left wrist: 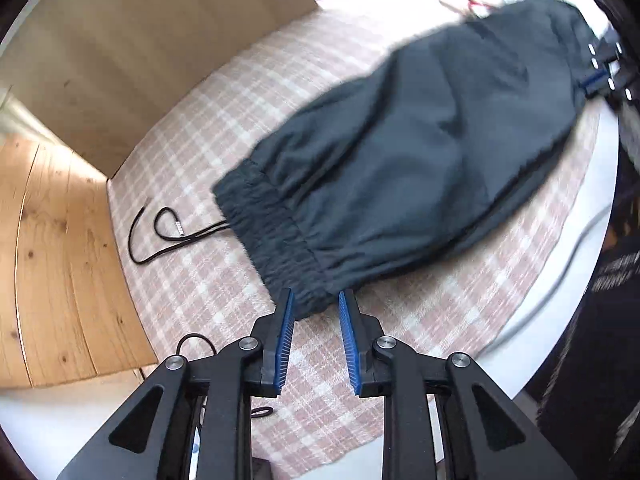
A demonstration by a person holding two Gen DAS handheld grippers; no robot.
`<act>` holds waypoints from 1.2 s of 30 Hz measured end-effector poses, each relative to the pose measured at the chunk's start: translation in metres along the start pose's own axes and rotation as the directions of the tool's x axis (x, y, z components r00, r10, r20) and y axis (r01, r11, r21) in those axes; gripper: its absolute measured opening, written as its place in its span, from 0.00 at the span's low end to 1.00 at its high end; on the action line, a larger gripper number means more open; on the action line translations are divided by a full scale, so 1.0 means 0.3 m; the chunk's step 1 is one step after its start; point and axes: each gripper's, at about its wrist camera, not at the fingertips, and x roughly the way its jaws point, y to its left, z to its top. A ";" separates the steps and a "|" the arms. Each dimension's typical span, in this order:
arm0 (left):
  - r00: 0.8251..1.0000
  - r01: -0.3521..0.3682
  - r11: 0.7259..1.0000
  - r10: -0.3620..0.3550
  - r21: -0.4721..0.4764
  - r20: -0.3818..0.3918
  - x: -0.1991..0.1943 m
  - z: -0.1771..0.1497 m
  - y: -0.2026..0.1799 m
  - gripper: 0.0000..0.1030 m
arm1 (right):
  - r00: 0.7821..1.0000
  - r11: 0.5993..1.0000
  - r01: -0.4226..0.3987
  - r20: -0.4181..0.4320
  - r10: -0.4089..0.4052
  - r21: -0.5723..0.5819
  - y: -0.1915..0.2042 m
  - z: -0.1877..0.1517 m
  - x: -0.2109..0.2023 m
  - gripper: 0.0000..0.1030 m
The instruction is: Fold clothes
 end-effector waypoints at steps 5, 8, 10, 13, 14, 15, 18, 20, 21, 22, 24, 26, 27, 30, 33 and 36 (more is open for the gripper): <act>0.946 0.246 0.889 -0.133 -0.386 0.297 -0.259 0.096 0.203 0.64 | 0.970 0.985 -0.091 0.238 0.054 0.148 -0.178 0.068 -0.357 0.25; 0.859 0.321 0.847 -0.073 -0.423 0.507 -0.379 0.191 0.223 0.77 | 0.939 0.982 -0.072 0.344 0.007 0.176 -0.261 0.097 -0.440 0.56; 0.789 0.342 0.844 -0.018 -0.414 0.614 -0.395 0.254 0.230 0.77 | 0.938 0.986 -0.027 0.346 -0.032 0.164 -0.334 0.154 -0.434 0.56; 0.774 0.337 0.848 -0.001 -0.410 0.633 -0.339 0.382 0.209 0.87 | 0.957 0.989 0.000 0.289 -0.042 0.145 -0.412 0.224 -0.360 0.56; 0.791 0.337 0.845 -0.016 -0.415 0.611 -0.302 0.437 0.201 0.90 | 0.965 0.991 -0.003 0.259 -0.032 0.134 -0.434 0.247 -0.303 0.56; 0.804 0.362 0.840 -0.063 -0.404 0.591 -0.264 0.487 0.190 0.90 | 0.973 0.992 -0.007 0.229 -0.022 0.124 -0.455 0.270 -0.246 0.56; 0.838 0.427 0.829 -0.211 -0.362 0.504 -0.150 0.627 0.076 0.90 | 0.991 0.996 -0.019 0.137 0.007 0.093 -0.520 0.340 -0.075 0.56; 0.882 0.372 0.878 -0.235 -0.299 0.409 -0.051 0.714 -0.034 0.90 | 0.998 0.996 -0.042 0.057 0.038 0.076 -0.550 0.361 0.061 0.56; 0.907 0.326 0.913 -0.230 -0.244 0.352 0.005 0.751 -0.099 0.89 | 0.998 0.996 -0.055 0.015 0.054 0.068 -0.564 0.370 0.131 0.56; 0.926 0.289 0.937 -0.221 -0.196 0.306 0.060 0.777 -0.161 0.89 | 0.998 0.996 -0.065 -0.023 0.066 0.058 -0.573 0.368 0.192 0.56; 0.952 0.239 0.966 -0.213 -0.099 0.220 0.166 0.823 -0.271 0.88 | 0.992 0.996 -0.082 -0.096 0.086 0.038 -0.585 0.359 0.310 0.56; 0.964 0.223 0.975 -0.218 -0.013 0.150 0.256 0.857 -0.354 0.88 | 0.985 0.994 -0.108 -0.131 0.111 0.030 -0.593 0.339 0.372 0.56; 0.970 0.205 0.978 -0.206 0.022 0.128 0.281 0.853 -0.390 0.88 | 0.981 0.992 -0.122 -0.146 0.124 0.027 -0.597 0.329 0.399 0.56; 0.980 0.172 0.980 -0.181 0.101 0.085 0.341 0.874 -0.454 0.82 | 0.968 0.986 -0.166 -0.186 0.166 0.015 -0.599 0.292 0.461 0.29; 0.977 0.195 0.972 -0.204 0.132 0.057 0.369 0.899 -0.482 0.72 | 0.964 0.979 -0.203 -0.177 0.199 -0.005 -0.562 0.241 0.436 0.05; 0.971 0.223 0.958 -0.234 0.179 0.043 0.370 0.903 -0.512 0.67 | 0.959 0.968 -0.249 -0.151 0.241 -0.036 -0.504 0.184 0.387 0.05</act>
